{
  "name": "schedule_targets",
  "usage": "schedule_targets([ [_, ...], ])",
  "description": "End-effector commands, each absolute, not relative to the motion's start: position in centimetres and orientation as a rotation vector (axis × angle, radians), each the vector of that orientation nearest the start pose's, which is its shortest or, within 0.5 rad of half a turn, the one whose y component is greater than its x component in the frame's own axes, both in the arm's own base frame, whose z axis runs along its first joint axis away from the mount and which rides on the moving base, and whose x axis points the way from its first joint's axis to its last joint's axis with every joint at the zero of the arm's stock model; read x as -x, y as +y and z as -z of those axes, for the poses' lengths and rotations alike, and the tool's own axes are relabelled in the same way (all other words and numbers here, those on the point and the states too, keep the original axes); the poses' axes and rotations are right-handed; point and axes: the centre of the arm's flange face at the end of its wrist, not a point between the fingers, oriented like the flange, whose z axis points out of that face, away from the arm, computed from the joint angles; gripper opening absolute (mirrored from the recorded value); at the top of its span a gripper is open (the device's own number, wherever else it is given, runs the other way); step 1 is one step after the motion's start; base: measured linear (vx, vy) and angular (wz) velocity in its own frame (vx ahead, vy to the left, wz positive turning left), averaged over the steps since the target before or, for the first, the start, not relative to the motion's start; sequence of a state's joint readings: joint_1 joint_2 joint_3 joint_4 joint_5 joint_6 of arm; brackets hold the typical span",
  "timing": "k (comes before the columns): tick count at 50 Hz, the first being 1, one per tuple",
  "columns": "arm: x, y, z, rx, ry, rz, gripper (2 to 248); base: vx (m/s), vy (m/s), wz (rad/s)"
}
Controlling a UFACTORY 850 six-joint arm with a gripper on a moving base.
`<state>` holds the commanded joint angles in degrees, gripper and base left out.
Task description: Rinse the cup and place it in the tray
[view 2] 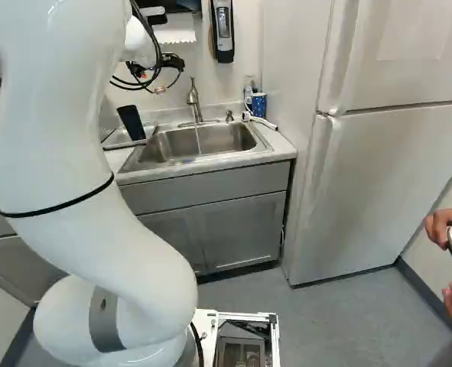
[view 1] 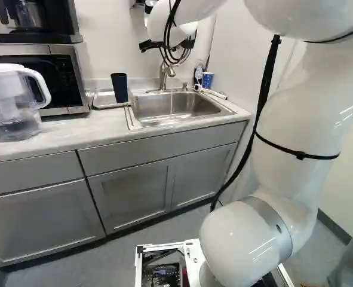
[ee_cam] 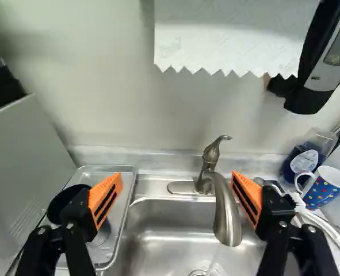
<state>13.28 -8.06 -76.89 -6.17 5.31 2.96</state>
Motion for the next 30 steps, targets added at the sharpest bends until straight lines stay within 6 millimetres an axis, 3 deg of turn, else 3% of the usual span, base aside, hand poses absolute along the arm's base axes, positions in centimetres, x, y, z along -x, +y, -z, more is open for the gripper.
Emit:
schedule_targets([
  [17, -60.5, 12.2, -71.5, 2.4, -0.315, 1.851, 247, 0.0, 0.0, 0.0],
  [30, -63.1, 12.1, -71.3, 2.399, -0.304, 1.863, 247, 0.0, 0.0, 0.0],
])
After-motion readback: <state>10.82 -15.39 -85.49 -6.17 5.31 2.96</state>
